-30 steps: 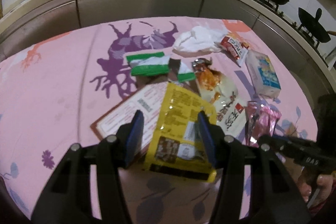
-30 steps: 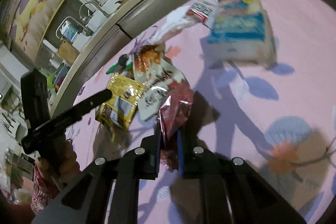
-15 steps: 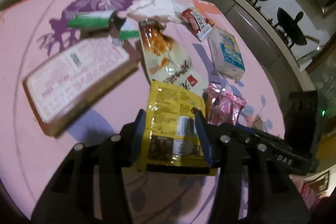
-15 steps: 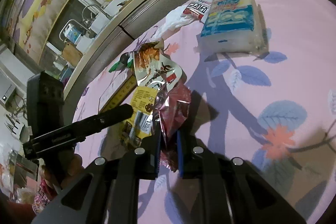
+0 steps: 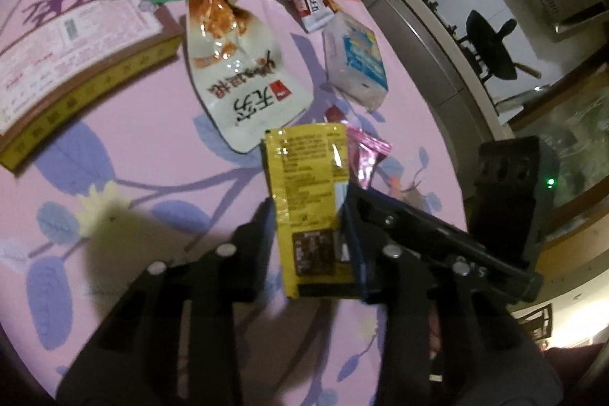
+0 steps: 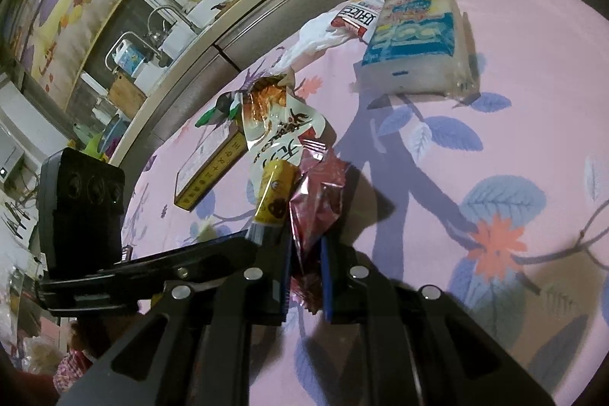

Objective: Collect trash
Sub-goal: 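Carry the yellow bag and pink wrapper to the bin and release both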

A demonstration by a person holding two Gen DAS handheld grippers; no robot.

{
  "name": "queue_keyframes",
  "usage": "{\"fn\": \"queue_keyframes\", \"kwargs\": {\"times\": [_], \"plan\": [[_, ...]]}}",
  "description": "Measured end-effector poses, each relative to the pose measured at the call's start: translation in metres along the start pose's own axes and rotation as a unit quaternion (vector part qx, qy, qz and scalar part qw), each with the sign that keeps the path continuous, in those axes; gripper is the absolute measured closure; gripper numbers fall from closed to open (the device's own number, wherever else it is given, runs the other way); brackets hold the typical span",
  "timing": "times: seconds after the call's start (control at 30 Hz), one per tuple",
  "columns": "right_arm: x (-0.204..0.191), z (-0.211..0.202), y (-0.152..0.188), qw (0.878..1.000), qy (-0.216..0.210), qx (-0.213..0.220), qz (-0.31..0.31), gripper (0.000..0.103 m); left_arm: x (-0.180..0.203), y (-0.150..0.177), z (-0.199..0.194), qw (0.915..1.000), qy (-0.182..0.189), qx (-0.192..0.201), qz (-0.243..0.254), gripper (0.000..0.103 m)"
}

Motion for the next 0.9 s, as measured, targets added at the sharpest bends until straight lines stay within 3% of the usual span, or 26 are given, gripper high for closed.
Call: {"fn": "queue_keyframes", "kwargs": {"times": [0.03,0.07,0.1,0.43,0.73,0.9], "plan": [[0.000,-0.002,0.000,1.000,-0.002,0.003,0.001,0.092,-0.001,-0.001,-0.001,1.0000,0.002,0.002,-0.003,0.083],[-0.001,-0.003,0.000,1.000,-0.002,0.005,0.001,0.092,-0.002,-0.003,-0.002,0.9999,0.005,0.005,-0.007,0.095],[-0.002,-0.006,0.000,1.000,-0.001,0.011,0.000,0.092,-0.004,-0.003,-0.005,0.9999,0.009,0.008,-0.012,0.097],[0.002,-0.048,-0.001,0.998,-0.004,0.059,0.002,0.092,0.002,-0.006,-0.027,0.9995,0.020,0.024,-0.009,0.099],[0.028,-0.096,-0.002,0.993,-0.004,0.115,0.027,0.092,0.062,-0.021,-0.030,0.9982,0.037,0.021,0.042,0.099],[0.058,-0.145,-0.013,0.984,0.013,0.171,0.042,0.092,0.125,-0.041,-0.006,0.9943,0.046,0.002,0.097,0.099]]}}
Point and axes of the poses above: each gripper's, at about its wrist camera, not at the fingertips, and z roughly the way its jaws point, x to its right, y to its underside, the point moved 4 cm from there along z, roughly the way its jaws point, and after that the axes turned 12 degrees about -y, right-handed, at the moved point
